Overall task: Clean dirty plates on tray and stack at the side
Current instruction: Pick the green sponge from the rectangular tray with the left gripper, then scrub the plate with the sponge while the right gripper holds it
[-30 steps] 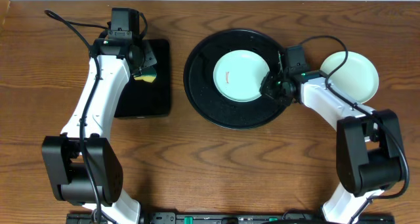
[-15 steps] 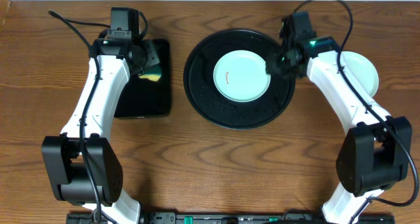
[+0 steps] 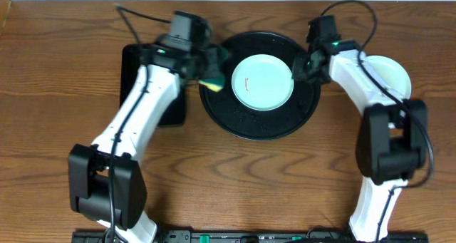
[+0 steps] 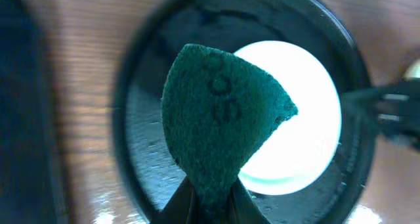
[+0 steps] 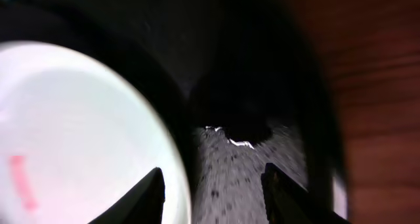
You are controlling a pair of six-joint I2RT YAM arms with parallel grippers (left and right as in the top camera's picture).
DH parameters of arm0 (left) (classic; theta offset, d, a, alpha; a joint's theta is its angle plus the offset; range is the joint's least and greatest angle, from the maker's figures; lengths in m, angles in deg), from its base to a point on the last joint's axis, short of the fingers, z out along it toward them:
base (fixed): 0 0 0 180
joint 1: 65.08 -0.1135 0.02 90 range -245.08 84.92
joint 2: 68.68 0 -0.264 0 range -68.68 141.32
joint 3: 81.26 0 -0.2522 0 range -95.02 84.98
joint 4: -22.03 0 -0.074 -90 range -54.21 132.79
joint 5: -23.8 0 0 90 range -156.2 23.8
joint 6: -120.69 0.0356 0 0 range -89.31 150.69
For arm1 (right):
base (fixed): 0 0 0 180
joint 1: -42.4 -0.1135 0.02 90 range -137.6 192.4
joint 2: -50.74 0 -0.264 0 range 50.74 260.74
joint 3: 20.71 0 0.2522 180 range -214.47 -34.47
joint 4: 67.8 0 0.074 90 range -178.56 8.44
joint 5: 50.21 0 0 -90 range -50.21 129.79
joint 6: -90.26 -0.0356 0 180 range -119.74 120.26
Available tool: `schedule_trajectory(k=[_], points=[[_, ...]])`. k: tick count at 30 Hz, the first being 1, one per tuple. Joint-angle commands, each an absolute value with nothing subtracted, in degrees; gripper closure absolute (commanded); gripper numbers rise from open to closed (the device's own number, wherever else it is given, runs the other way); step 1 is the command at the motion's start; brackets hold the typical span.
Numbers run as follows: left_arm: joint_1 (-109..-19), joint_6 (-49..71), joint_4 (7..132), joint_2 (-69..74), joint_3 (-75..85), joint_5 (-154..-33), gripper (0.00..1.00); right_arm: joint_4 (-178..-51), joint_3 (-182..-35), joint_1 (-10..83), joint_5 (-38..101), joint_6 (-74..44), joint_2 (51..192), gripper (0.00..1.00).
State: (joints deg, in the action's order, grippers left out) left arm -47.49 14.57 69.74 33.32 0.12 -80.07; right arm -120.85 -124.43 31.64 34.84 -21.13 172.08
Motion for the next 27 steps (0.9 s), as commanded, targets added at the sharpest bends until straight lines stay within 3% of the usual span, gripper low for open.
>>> schedule_trajectory(k=[1,22,27], points=[[-45.7,11.6,68.4,34.1,0.4,-76.7,0.92,-119.5,-124.7,30.6,30.8,-18.0,174.6,0.54],[-37.7,2.2,51.7,48.0,0.4,-77.3,0.92,-121.6,-124.6,29.5,29.9,-19.7,176.0,0.63],[-37.7,-1.3,49.1,50.6,0.4,-77.3,0.92,-122.0,-124.4,29.6,29.9,-20.9,176.0,0.77]])
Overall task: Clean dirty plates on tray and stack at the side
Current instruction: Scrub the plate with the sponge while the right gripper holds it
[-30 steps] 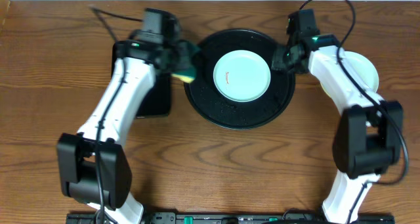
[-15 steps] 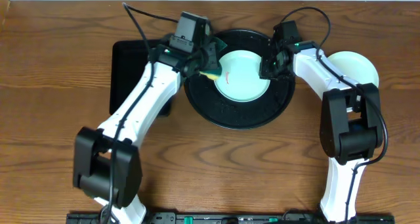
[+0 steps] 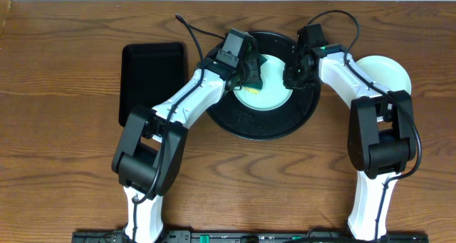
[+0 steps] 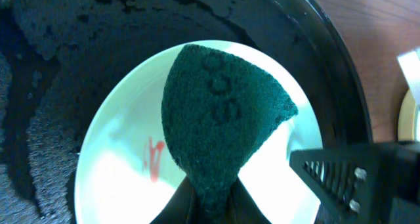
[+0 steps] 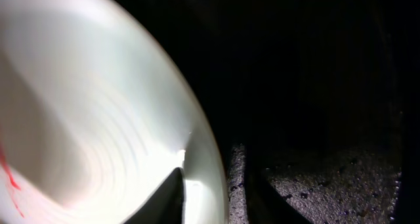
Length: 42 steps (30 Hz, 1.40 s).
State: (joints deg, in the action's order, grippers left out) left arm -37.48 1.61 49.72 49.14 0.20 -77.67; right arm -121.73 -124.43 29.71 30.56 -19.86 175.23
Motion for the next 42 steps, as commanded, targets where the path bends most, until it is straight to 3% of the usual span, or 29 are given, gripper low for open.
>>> schedule_trajectory(k=[1,4,15,17,18,22,24,31,42], points=[[-37.6,-1.6,49.1,51.0,0.4,-77.3,0.91,-122.0,-124.4,29.6,29.9,-20.9,176.0,0.79],[-37.3,-1.8,49.0,51.9,0.4,-77.3,0.92,-122.1,-124.4,29.7,29.9,-21.0,176.0,0.99],[-36.7,-1.8,47.0,55.2,0.4,-77.3,0.87,-122.5,-124.4,28.0,29.8,-22.3,176.0,0.99],[-36.7,-1.8,47.1,55.7,0.4,-77.3,0.83,-122.8,-124.4,27.7,29.8,-22.5,176.0,0.99],[-36.7,-1.8,47.2,55.8,0.4,-77.3,0.72,-123.0,-124.4,27.4,29.8,-22.5,176.0,0.99],[-36.7,-0.4,46.8,55.7,0.4,-77.3,0.49,-123.1,-124.4,26.9,29.9,-22.5,176.0,0.99],[-36.7,1.4,46.9,55.7,0.4,-77.3,0.44,-123.1,-124.4,26.7,29.9,-22.5,176.0,0.99],[-36.7,7.4,47.4,53.6,0.3,-77.3,0.44,-123.1,-124.3,26.7,29.9,-22.4,176.0,0.99],[-35.4,9.2,48.8,52.3,0.3,-77.3,0.61,-122.9,-124.3,26.7,30.5,-22.4,176.0,0.99]])
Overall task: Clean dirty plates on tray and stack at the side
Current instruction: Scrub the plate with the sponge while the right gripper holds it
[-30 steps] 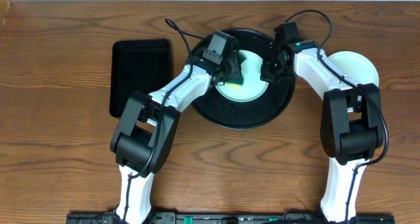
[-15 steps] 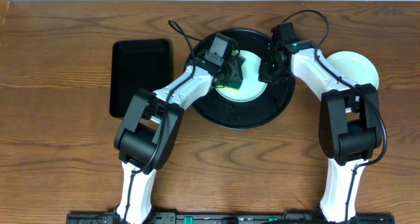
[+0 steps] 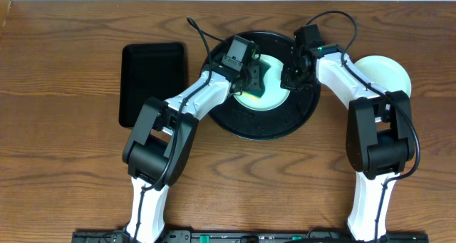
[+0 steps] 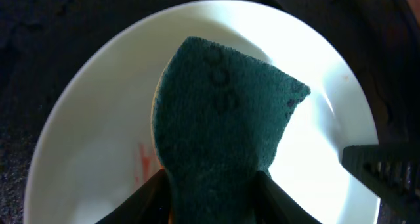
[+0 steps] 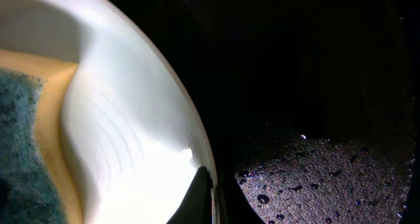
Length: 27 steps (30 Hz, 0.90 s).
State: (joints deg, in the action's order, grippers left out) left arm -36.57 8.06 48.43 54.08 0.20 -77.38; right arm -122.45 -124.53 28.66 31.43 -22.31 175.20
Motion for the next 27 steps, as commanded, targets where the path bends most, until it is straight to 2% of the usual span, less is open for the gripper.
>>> schedule_trajectory(k=[1,8,15,27], points=[[-35.0,9.2,48.8,52.4,0.3,-77.3,0.62,-122.9,-124.3,26.7,30.5,-22.4,176.0,0.99],[-33.0,9.0,48.8,53.4,0.3,-75.4,0.68,-123.1,-124.3,26.7,30.5,-22.4,176.0,0.99],[-33.3,9.0,49.0,54.7,0.4,-66.8,0.81,-123.3,-124.3,26.7,30.5,-22.4,176.0,0.99],[-33.9,10.8,52.5,57.2,0.4,-44.7,0.81,-124.3,-124.3,26.7,32.1,-22.4,176.0,0.99]])
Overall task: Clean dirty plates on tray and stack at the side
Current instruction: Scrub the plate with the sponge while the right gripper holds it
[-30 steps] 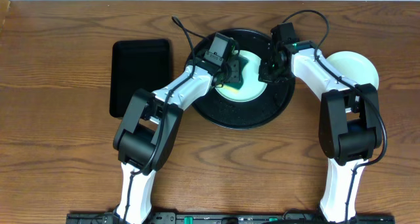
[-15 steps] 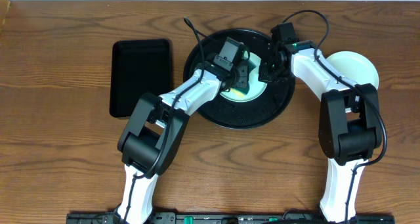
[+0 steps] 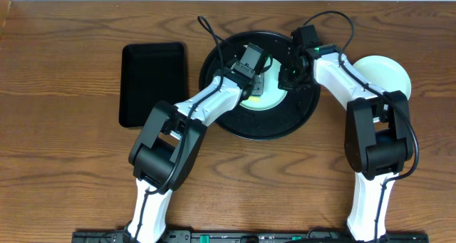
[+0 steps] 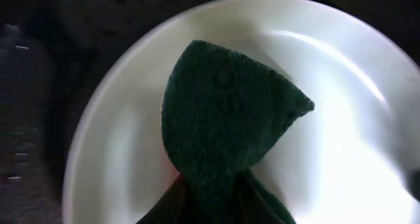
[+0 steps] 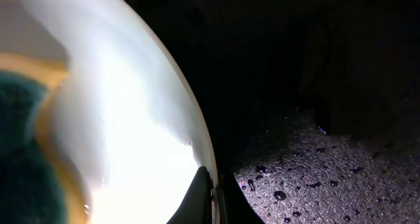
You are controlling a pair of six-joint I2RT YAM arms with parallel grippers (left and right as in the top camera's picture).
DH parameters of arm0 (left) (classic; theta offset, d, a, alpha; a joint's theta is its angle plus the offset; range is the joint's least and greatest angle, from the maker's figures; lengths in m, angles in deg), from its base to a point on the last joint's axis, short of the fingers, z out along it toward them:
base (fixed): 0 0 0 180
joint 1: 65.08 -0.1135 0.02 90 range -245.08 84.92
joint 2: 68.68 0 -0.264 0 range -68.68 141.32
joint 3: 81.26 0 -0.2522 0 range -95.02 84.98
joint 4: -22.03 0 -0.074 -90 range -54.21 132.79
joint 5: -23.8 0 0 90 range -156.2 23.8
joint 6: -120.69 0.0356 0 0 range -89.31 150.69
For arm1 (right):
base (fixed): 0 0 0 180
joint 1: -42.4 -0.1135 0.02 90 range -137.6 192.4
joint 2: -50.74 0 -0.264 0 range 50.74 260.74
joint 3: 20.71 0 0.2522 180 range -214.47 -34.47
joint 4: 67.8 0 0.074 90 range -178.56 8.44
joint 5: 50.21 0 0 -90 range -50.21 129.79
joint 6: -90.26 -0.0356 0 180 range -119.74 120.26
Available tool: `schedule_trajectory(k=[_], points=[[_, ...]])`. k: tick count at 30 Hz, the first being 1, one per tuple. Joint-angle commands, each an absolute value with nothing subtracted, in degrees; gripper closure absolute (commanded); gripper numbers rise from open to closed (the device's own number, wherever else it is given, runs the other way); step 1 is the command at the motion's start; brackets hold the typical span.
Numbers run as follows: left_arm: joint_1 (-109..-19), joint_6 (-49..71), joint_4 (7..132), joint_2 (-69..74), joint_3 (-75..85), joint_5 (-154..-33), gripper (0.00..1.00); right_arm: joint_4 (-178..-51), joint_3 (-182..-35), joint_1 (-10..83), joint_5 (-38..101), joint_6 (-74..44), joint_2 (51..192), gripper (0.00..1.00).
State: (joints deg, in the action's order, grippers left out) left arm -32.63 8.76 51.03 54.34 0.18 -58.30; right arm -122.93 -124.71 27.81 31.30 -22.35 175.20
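Note:
A pale plate (image 3: 263,93) lies in the round black tray (image 3: 260,122). My left gripper (image 3: 251,78) is shut on a green-and-yellow sponge (image 4: 230,119) that presses on the plate (image 4: 341,145); a trace of red shows beside the sponge's base. My right gripper (image 3: 286,78) is shut on the plate's right rim (image 5: 197,138), one finger (image 5: 200,194) on the plate's inner face, the other under the edge. The sponge's yellow side (image 5: 46,119) shows at the left of the right wrist view.
A black rectangular tray (image 3: 152,83) lies to the left of the round one. Another pale plate (image 3: 388,75) sits on the wooden table (image 3: 71,164) at the right, behind my right arm. The round tray's floor (image 5: 328,178) is wet with droplets.
My left gripper with the sponge has shifted a little to the right across the plate. The red mark by the sponge now shows less. My right gripper still grips the rim.
First my left gripper held the sponge over the tray's left edge and my right gripper stood open by the plate's right rim; a red streak marked the plate. Then the sponge hung over the plate. Then it pressed on the plate, rim gripped, and has since shifted right.

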Motion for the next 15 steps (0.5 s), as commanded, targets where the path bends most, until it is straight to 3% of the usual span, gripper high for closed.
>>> schedule_trajectory(k=[1,8,10,15], points=[[-33.9,10.8,52.4,57.2,0.4,-42.9,0.81,-124.3,-124.3,26.7,32.3,-22.4,176.0,0.99],[-33.9,12.7,51.5,57.1,0.4,-28.3,0.81,-124.6,-124.3,26.8,32.3,-22.4,176.0,0.99],[-33.9,14.0,50.5,57.0,0.4,-25.2,0.86,-124.7,-124.3,26.8,32.3,-22.4,176.0,0.99],[-33.9,17.3,48.7,55.0,-0.1,-21.8,0.88,-124.7,-124.3,26.8,32.3,-22.4,176.0,0.99]])
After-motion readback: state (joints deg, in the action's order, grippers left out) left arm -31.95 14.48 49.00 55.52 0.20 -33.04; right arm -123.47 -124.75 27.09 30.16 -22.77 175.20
